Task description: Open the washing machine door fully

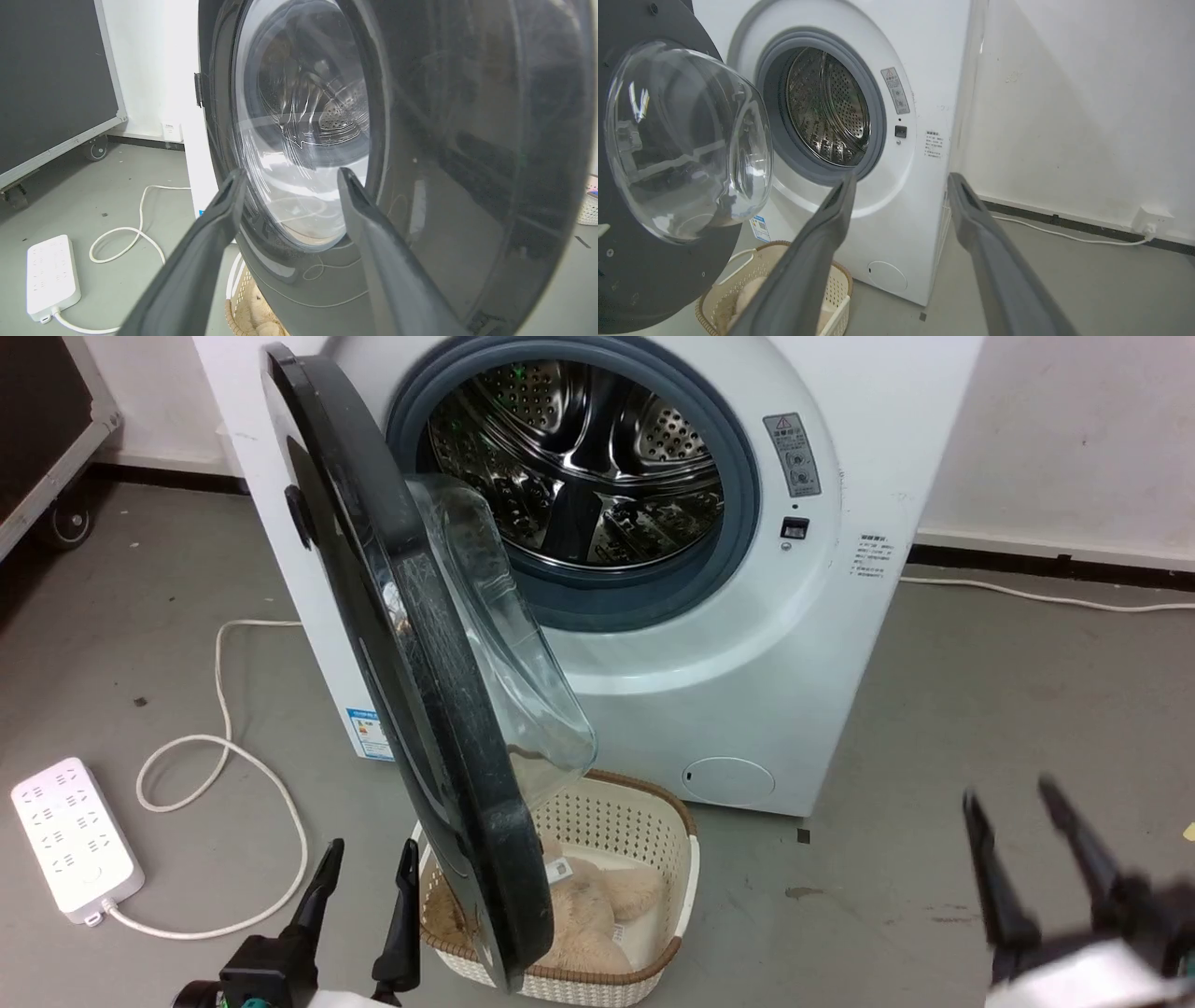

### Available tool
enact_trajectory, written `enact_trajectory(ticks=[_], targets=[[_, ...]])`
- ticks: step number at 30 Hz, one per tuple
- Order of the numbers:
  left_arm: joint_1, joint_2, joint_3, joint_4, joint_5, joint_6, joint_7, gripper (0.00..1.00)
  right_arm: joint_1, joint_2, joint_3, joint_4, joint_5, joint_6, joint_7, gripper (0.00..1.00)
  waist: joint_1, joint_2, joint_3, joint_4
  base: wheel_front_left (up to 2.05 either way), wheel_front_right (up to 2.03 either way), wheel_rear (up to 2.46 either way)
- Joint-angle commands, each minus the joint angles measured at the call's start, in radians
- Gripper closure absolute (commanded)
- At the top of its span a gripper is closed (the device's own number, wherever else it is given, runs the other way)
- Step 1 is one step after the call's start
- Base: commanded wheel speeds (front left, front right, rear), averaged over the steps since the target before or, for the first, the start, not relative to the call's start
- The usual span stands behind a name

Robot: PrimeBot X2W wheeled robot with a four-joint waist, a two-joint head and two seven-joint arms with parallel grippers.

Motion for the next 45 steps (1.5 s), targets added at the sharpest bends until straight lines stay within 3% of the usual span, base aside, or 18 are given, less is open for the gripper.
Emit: enact_trajectory(ticks=[1,3,6,17,18,19,24,28,29,31,39,45], targets=[[0.011,0.005,0.003,0.003,0.004,-0.007,-0.005,0.00,0.041,0.040,-0.032,-0.013,-0.041,0.001,-0.009,0.00,0.0001,0.0000,0.000,-0.002,0.00,0.00,0.00],[0.016,0.008,0.004,0.011,0.002,-0.010,-0.005,0.00,0.093,0.103,-0.086,-0.037,-0.092,0.001,-0.020,0.00,0.0001,0.0000,-0.001,-0.005,0.00,0.00,0.00],[0.022,0.012,0.012,0.037,0.002,-0.013,-0.005,0.00,0.164,0.140,-0.118,-0.056,-0.099,0.001,-0.042,0.00,0.0001,0.0000,0.000,-0.012,0.00,0.00,0.00],[0.020,0.009,0.006,0.061,0.011,-0.017,-0.005,0.00,0.166,0.141,-0.087,-0.033,-0.043,0.001,-0.054,0.00,0.0001,0.0000,0.000,-0.015,0.00,0.00,0.00],[0.019,0.009,0.005,0.061,0.012,-0.017,-0.005,0.58,0.164,0.141,-0.087,-0.030,-0.040,0.001,-0.054,0.00,0.0001,0.0000,0.000,-0.015,0.00,0.00,0.00],[0.018,0.009,0.005,0.059,0.013,-0.018,-0.005,1.00,0.164,0.141,-0.087,-0.028,-0.037,0.001,-0.054,0.00,0.0001,0.0000,0.000,-0.014,0.00,0.00,0.00],[0.010,0.019,0.010,0.028,0.038,-0.013,-0.005,1.00,0.156,0.141,-0.089,-0.016,-0.030,0.001,-0.055,0.00,0.0001,0.0000,-0.003,-0.013,0.00,0.00,0.00],[-0.036,0.013,0.095,-0.132,-0.002,0.025,-0.005,1.00,0.148,0.142,-0.095,-0.024,-0.022,0.001,-0.055,0.00,0.0001,0.0000,-0.010,-0.012,0.00,0.00,0.00],[-0.072,0.009,0.115,-0.234,-0.023,0.045,-0.005,1.00,0.146,0.142,-0.097,-0.025,-0.023,0.001,-0.055,0.00,0.0001,0.0000,-0.012,-0.013,0.00,0.00,0.00],[-0.098,0.007,0.111,-0.299,-0.033,0.054,-0.005,1.00,0.145,0.142,-0.096,-0.024,-0.021,0.001,-0.055,0.00,0.0001,0.0000,-0.015,-0.017,0.00,0.00,0.00],[-0.161,0.004,-0.007,-0.507,-0.018,0.066,0.082,1.00,0.149,0.142,-0.080,-0.015,-0.009,0.001,-0.055,0.00,0.0001,0.0000,-0.021,-0.034,0.00,0.00,0.00],[-0.158,0.002,-0.158,-0.552,0.011,0.048,0.177,1.00,0.151,0.142,-0.076,-0.011,0.000,0.001,-0.055,0.00,0.0001,0.0000,-0.019,-0.040,0.00,0.00,0.00]])
